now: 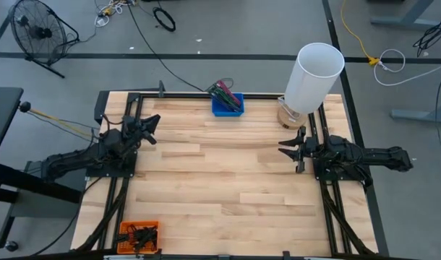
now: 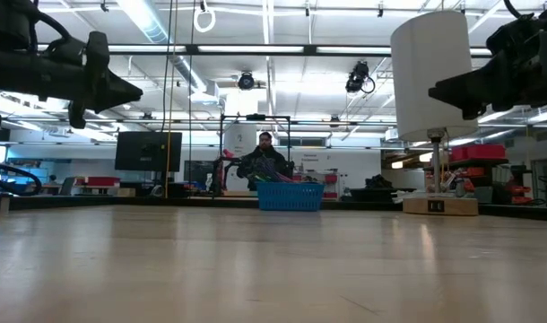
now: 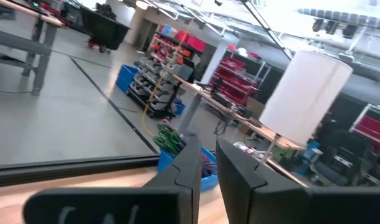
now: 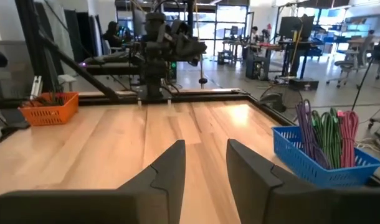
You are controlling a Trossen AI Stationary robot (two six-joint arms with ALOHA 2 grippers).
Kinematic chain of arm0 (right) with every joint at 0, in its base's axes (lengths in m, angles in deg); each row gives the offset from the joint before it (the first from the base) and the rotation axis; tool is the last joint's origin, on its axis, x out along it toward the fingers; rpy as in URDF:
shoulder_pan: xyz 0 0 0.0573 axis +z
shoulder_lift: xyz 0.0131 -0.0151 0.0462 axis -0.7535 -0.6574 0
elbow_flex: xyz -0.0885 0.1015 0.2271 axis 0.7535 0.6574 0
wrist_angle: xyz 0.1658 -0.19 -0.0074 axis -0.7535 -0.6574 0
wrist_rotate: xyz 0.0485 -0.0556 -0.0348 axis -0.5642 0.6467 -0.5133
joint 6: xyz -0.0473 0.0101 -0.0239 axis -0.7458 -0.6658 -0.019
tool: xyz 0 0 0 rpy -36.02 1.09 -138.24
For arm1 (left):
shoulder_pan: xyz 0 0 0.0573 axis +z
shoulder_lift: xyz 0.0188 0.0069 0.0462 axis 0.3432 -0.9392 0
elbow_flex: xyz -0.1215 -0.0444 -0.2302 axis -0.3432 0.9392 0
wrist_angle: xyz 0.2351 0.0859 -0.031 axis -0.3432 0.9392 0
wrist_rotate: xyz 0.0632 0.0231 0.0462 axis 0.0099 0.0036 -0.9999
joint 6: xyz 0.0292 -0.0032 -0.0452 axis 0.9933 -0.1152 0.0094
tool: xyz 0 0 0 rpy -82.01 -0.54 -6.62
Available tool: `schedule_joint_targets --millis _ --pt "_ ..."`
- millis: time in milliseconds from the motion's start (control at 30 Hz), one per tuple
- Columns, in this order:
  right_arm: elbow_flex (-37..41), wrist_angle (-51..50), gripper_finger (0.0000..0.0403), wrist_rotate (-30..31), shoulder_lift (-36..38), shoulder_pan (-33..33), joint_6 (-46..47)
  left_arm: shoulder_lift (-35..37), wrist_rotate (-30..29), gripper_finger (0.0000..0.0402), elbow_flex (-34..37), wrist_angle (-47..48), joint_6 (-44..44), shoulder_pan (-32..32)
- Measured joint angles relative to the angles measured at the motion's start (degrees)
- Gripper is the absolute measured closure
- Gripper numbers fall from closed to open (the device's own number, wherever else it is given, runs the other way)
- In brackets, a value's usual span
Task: Pick & Place USB Port
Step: Return to Home Position
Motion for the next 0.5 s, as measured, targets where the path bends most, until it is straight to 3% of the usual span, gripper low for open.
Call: schedule_joint_targets --millis 233,500 --pt "0.0 0.0 0.0286 -0.6 -0.1 -0.1 -0.6 0.0 0.0 0.0348 0.0 0.0 0.0 0.3" --pt "0.0 0.0 0.0286 -0.6 -0.1 -0.1 -0.6 0.0 0.0 0.0348 0.0 0.0 0.0 -6.9"
